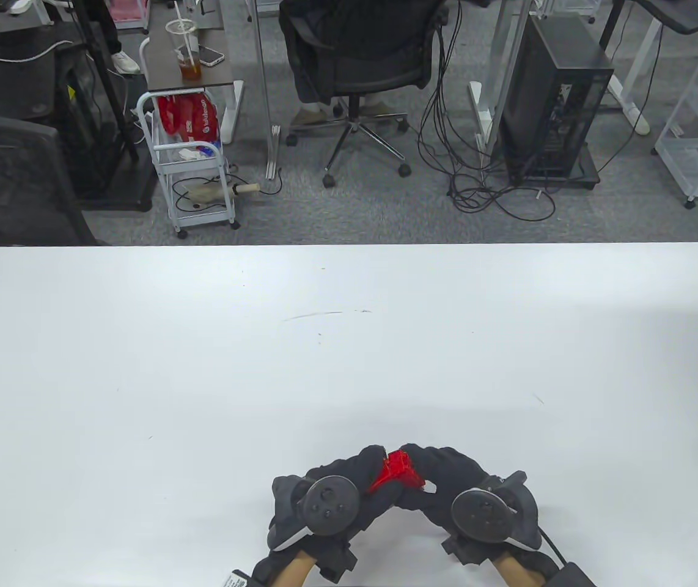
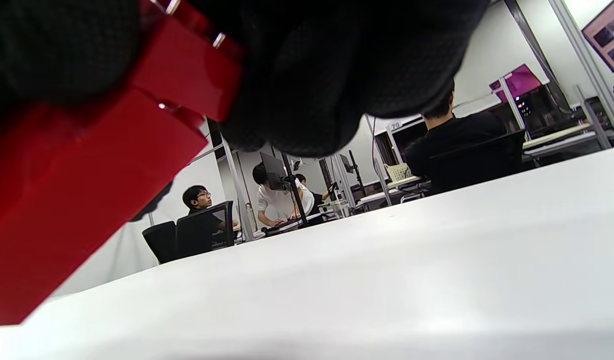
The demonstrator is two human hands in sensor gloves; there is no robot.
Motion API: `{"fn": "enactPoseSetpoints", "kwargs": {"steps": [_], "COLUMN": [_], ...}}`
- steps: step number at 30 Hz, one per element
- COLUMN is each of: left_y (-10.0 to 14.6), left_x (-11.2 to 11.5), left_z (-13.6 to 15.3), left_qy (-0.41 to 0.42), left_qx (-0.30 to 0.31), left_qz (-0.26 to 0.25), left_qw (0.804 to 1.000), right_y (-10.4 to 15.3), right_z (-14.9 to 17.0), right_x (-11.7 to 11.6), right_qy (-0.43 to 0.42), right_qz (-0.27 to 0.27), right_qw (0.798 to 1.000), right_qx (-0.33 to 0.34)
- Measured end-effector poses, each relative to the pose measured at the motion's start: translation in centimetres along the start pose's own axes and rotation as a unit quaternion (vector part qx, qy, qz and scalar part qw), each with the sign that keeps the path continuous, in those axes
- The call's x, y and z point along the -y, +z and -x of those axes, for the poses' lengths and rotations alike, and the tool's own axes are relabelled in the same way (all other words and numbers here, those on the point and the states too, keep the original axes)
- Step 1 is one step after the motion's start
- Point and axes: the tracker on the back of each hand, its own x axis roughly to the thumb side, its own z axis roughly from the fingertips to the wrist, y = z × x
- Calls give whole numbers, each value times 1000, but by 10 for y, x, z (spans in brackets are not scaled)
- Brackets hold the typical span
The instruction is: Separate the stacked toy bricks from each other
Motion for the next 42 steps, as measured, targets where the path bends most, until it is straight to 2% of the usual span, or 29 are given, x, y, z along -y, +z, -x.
{"fn": "enactPoseSetpoints", "kwargs": {"steps": [4,8,11,14,17,19,24,29,42], "left_y": [1,0,0,0,-1,-1,-1,-1,-1], "left_x": [-2,-1,0,1,2,2,1,1,-1], "left_z": [2,6,9,8,9,9,11,12,14], "left_qy": [10,-1,0,-3,-9,-11,-8,-8,-12], "left_qx": [-3,-13,-14,-14,-13,-13,-17,-19,-26], "left_qz": [-5,-7,-3,-3,2,2,4,4,12], "left_qw": [1000,1000,1000,1000,1000,1000,1000,1000,1000], "right_y": [0,-2,-3,-6,-8,-10,-12,-10,-2], "right_z": [1,8,17,27,40,50,80,107,145], "right_x": [5,12,14,16,20,22,28,36,43], "right_qy": [2,37,111,230,280,283,323,313,298], "right_qz": [0,30,23,-3,-9,-25,-68,-67,-124], "right_qw": [1000,999,993,972,957,953,929,922,891], "right_qx": [5,-5,-25,-48,-72,-100,-166,-218,-318]}}
